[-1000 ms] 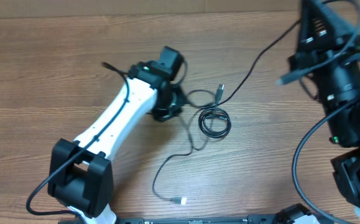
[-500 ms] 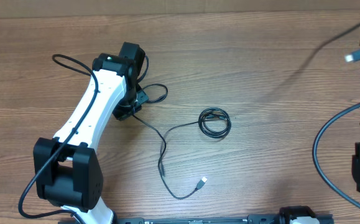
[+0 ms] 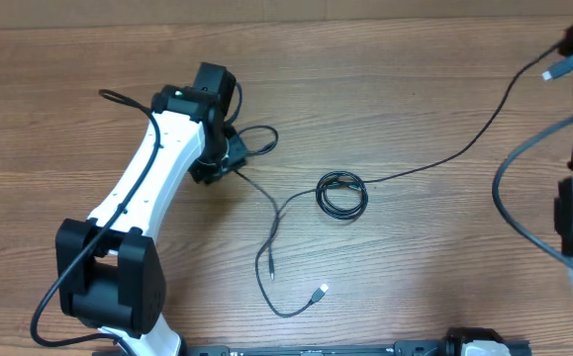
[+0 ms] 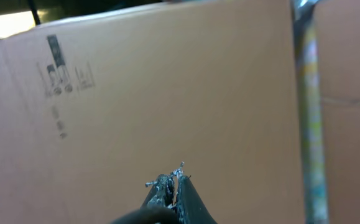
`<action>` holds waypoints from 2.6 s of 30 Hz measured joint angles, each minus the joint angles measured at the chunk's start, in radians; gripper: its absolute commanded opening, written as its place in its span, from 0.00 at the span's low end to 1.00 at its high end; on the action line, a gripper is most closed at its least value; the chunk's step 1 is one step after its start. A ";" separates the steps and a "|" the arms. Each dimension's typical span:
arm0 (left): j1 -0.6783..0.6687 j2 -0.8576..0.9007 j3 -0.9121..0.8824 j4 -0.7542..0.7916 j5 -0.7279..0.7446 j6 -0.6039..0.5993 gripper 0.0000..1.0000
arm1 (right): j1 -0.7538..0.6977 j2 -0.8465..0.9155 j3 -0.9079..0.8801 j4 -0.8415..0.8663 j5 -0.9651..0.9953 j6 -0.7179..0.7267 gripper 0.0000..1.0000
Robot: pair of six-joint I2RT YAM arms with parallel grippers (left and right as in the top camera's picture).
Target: Untangle cables
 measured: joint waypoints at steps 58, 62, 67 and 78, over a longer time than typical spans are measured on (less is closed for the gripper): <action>-0.023 0.000 0.000 -0.051 0.069 0.080 1.00 | -0.064 0.478 0.002 -0.935 -0.986 -0.055 1.00; -0.023 0.000 0.000 -0.051 0.073 0.080 1.00 | -0.058 0.479 0.002 -0.907 -0.646 0.141 1.00; -0.023 0.000 0.000 -0.050 0.087 0.080 0.99 | -0.058 0.485 0.002 -1.021 -0.145 0.314 1.00; -0.023 0.000 0.000 -0.048 0.092 0.080 1.00 | -0.058 0.485 0.002 -1.120 0.314 0.518 1.00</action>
